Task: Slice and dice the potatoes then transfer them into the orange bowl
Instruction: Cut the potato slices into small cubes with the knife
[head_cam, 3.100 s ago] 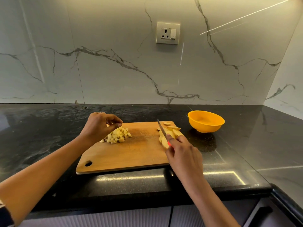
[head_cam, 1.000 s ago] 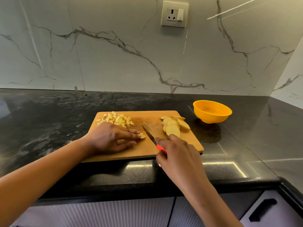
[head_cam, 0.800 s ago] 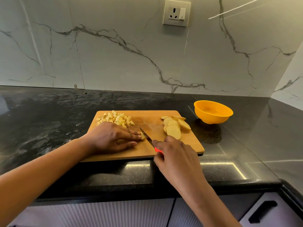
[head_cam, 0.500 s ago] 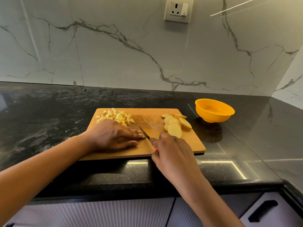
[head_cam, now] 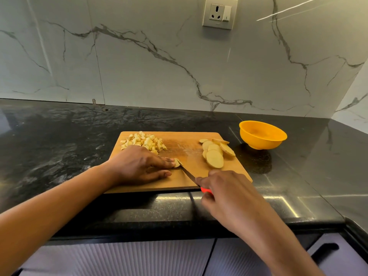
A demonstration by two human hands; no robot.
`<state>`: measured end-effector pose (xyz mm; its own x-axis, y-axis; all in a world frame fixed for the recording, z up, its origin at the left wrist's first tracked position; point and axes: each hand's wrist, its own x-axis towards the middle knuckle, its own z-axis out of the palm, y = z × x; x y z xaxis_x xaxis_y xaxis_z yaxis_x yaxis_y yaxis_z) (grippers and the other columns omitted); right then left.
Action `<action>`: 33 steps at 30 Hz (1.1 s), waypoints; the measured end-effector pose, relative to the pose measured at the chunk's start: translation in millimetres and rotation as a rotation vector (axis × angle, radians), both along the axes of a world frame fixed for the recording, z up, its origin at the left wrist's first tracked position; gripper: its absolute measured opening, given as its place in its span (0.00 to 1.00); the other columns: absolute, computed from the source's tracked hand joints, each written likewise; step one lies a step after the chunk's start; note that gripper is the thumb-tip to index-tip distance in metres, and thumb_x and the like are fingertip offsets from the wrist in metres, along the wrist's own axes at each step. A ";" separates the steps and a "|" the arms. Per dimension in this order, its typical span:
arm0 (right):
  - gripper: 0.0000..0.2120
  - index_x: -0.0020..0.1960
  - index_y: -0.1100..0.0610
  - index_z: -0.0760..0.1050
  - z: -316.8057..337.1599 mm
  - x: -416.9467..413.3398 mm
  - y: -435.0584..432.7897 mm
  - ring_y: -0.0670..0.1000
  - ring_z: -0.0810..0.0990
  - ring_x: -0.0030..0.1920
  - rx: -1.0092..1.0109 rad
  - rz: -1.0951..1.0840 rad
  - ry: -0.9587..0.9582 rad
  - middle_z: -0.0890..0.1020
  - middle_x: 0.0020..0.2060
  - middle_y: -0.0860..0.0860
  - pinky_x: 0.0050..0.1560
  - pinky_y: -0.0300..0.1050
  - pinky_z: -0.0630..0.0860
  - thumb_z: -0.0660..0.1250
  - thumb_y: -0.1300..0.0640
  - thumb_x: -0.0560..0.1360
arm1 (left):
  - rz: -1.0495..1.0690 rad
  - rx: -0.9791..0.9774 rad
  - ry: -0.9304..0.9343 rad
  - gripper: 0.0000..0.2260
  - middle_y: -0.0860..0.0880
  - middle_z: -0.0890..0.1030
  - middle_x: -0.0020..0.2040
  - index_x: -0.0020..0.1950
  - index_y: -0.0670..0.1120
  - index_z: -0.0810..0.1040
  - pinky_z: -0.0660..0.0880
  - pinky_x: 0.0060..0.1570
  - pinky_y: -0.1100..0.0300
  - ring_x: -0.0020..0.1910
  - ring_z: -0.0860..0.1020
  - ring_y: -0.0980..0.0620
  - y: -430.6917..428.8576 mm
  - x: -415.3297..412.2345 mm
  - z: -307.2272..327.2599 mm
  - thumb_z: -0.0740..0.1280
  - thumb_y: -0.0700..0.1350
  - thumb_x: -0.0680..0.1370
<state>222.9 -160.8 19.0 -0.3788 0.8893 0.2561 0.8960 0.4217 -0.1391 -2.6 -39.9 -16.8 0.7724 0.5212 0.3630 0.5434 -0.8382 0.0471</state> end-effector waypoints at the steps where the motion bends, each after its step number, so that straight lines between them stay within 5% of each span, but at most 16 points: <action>1: 0.16 0.65 0.49 0.74 2.5 2.2 -1.6 0.47 0.76 0.51 -0.003 -0.006 -0.001 0.77 0.51 0.46 0.44 0.41 0.70 0.58 0.53 0.79 | 0.003 -0.002 -0.006 0.25 0.64 0.76 0.59 0.63 0.58 0.76 0.80 0.47 0.60 0.54 0.79 0.62 -0.3 0.0 0.1 0.49 0.67 0.77; 10: 0.21 0.73 0.45 0.65 2.3 -6.9 6.9 0.45 0.75 0.52 0.119 -0.039 0.095 0.75 0.56 0.45 0.44 0.38 0.67 0.57 0.51 0.80 | 0.010 0.004 -0.020 0.24 0.62 0.78 0.58 0.61 0.57 0.77 0.80 0.44 0.59 0.53 0.80 0.61 -2.3 -0.3 0.3 0.50 0.66 0.78; 33: 0.20 0.73 0.46 0.65 -10.1 -19.2 14.9 0.44 0.73 0.47 0.160 -0.045 0.113 0.75 0.54 0.45 0.42 0.36 0.67 0.57 0.50 0.81 | -0.025 0.064 -0.028 0.22 0.59 0.81 0.56 0.59 0.55 0.79 0.81 0.37 0.58 0.50 0.81 0.60 -0.4 -2.2 -1.2 0.52 0.63 0.79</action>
<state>203.7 -145.8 8.9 -0.3005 0.8492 0.4343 0.8969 0.4065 -0.1743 -4.8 -40.3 -18.0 0.7739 0.4768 0.4167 0.5214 -0.8533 0.0081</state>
